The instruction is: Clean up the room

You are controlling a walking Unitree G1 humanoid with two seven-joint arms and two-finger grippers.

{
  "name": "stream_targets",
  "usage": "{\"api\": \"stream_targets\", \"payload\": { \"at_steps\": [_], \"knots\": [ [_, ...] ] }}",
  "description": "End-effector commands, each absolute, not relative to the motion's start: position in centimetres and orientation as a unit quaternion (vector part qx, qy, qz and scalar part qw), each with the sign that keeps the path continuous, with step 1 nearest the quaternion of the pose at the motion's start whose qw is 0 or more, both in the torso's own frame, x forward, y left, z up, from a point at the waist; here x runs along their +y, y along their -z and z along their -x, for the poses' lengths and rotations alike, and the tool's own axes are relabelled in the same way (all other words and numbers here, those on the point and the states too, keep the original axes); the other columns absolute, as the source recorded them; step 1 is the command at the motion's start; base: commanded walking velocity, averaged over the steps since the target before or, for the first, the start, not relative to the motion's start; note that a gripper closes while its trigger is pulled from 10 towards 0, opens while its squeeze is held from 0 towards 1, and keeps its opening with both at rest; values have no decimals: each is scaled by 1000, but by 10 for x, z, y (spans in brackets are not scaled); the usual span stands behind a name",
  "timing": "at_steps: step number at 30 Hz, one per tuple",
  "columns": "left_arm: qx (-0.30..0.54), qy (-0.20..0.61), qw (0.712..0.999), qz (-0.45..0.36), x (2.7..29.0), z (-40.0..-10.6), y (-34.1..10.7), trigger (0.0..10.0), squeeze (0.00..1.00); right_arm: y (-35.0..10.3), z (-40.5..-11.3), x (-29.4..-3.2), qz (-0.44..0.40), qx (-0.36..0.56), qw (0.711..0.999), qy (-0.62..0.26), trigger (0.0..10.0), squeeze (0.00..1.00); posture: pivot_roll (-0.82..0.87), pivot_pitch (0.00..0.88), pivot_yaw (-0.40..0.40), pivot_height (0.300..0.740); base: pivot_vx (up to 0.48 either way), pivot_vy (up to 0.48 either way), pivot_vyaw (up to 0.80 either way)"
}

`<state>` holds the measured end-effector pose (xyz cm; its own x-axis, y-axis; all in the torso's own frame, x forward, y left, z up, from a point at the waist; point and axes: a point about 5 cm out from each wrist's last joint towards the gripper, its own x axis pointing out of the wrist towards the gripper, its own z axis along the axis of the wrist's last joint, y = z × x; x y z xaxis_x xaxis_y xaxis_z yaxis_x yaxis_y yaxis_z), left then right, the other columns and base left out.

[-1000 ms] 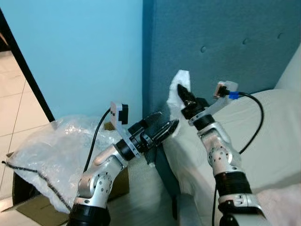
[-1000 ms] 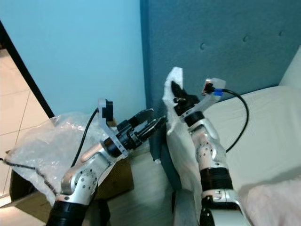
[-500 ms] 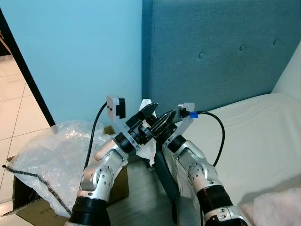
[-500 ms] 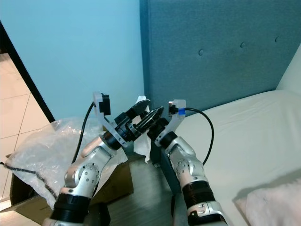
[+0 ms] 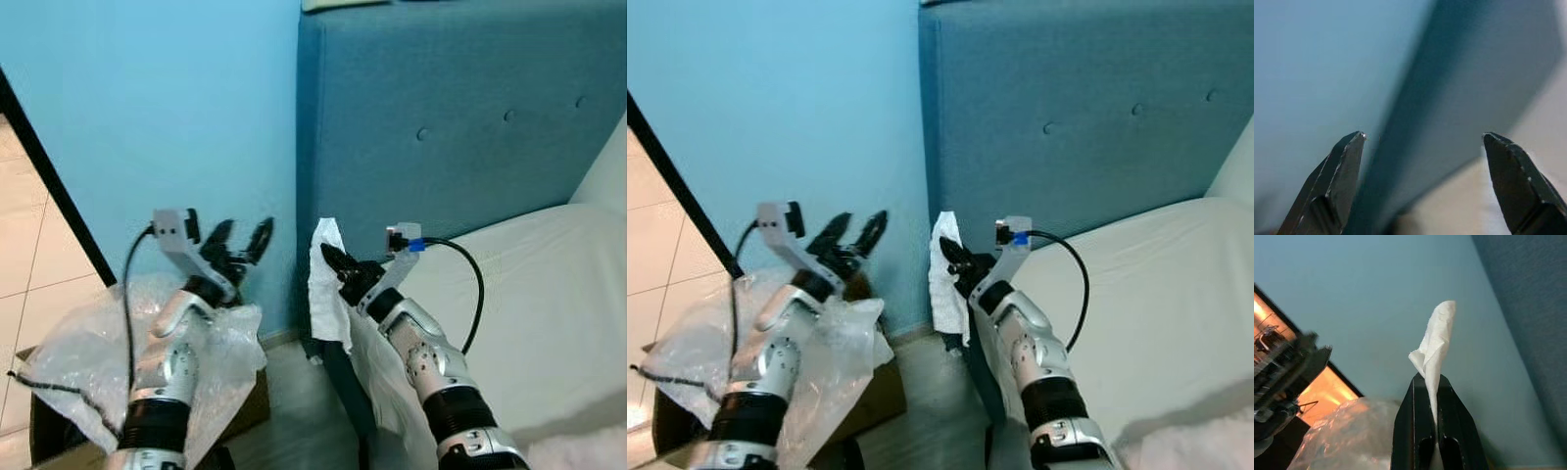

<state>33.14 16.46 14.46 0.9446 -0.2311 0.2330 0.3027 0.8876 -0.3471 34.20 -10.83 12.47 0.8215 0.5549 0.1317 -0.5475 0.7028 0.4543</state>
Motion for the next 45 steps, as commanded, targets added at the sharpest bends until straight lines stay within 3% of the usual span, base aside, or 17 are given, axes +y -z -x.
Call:
{"api": "stream_targets", "payload": {
  "at_steps": [1,7,12,17,18,19,28,37,45],
  "knots": [
    [-64,72,980,173,186,-328,-125,10000,0,-119,-343,-111,-238,15,928,-285,0,0,-30,0,9,632,0,0,0],
    [-22,3,985,171,209,-322,-97,10000,0,-117,-345,-113,-231,18,932,-280,0,0,-33,0,9,652,0,0,0],
    [-5,-15,984,178,213,-319,-85,10000,0,-115,-345,-112,-225,22,933,-281,0,0,-32,0,4,662,0,0,0],
    [63,-49,981,174,218,-302,-46,10000,0,-107,-341,-107,-197,37,934,-297,0,0,-32,0,-7,682,0,0,0],
    [78,-56,980,175,219,-297,-38,10000,0,-105,-340,-106,-191,40,934,-301,6353,0,-31,0,-11,687,0,0,0],
    [92,-64,977,180,220,-293,-31,10000,0,-102,-339,-105,-189,45,933,-303,10000,0,-30,0,-12,692,0,0,0],
    [210,-107,954,185,225,-241,28,10000,0,-90,-334,-109,-178,54,933,-307,10000,0,-22,0,-23,692,0,0,444],
    [282,-126,934,179,223,-209,55,10000,0,-93,-331,-104,-183,39,924,-333,10000,0,-23,0,-21,692,0,0,795],
    [326,-130,920,172,218,-187,70,10000,0,-101,-319,-89,-198,17,885,-422,10000,0,-25,0,-22,692,0,0,792]
  ]
}}
